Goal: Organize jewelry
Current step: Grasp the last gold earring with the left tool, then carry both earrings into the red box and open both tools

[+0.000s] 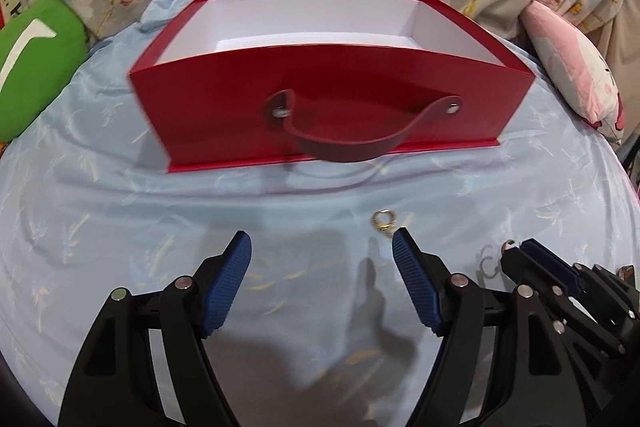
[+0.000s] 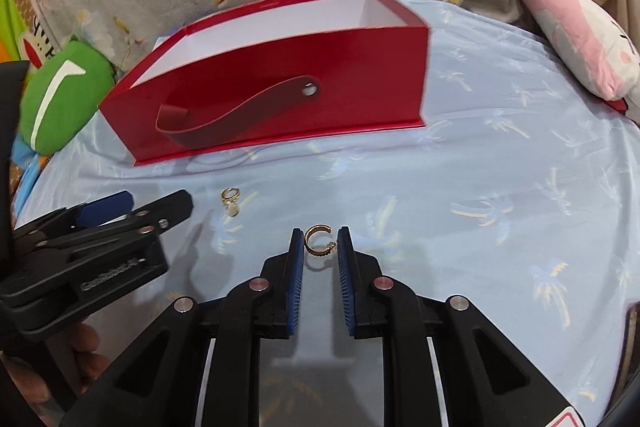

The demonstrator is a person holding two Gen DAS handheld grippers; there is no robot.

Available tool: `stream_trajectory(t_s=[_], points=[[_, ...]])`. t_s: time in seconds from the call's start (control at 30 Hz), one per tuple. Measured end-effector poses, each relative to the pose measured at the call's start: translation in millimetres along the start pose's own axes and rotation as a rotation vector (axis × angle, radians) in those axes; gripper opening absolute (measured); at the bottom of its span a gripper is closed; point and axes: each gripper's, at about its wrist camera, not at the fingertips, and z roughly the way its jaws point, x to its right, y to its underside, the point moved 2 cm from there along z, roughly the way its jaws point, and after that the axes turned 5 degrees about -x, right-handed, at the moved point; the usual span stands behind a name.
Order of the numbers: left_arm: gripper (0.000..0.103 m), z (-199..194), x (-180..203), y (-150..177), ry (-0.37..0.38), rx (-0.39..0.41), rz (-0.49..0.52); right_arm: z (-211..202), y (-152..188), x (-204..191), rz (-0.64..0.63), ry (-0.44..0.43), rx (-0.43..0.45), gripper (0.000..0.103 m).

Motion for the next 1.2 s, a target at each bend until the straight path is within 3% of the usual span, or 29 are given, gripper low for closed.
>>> stream_trajectory(t_s=[0.23,0.47,0.5,0.6,1.2], points=[[0.071,21.7,33.2,-6.0,0.032,-0.034,0.035,-12.2,2.9,24.8,0.04,0.02,0.007,0.016],[0.034,27.3,33.6,-3.3,0.051,-0.052,0.023,-13.7,2.7,24.9,0.042,0.007,0.013,0.016],[0.023,27.3,31.9,-3.6,0.054,-0.052,0.014,-13.6,2.3,24.2,0.042,0.005,0.014,0.016],[0.007,28.0,24.3,-6.5,0.09,-0.063,-0.021,-16.6,2.7,22.4,0.042,-0.001,0.02,0.016],[0.002,-43.1,-44.9,-11.7,0.058,0.087,-0.099,-39.3,-9.1,8.1,0.018,-0.027,0.072,0.016]])
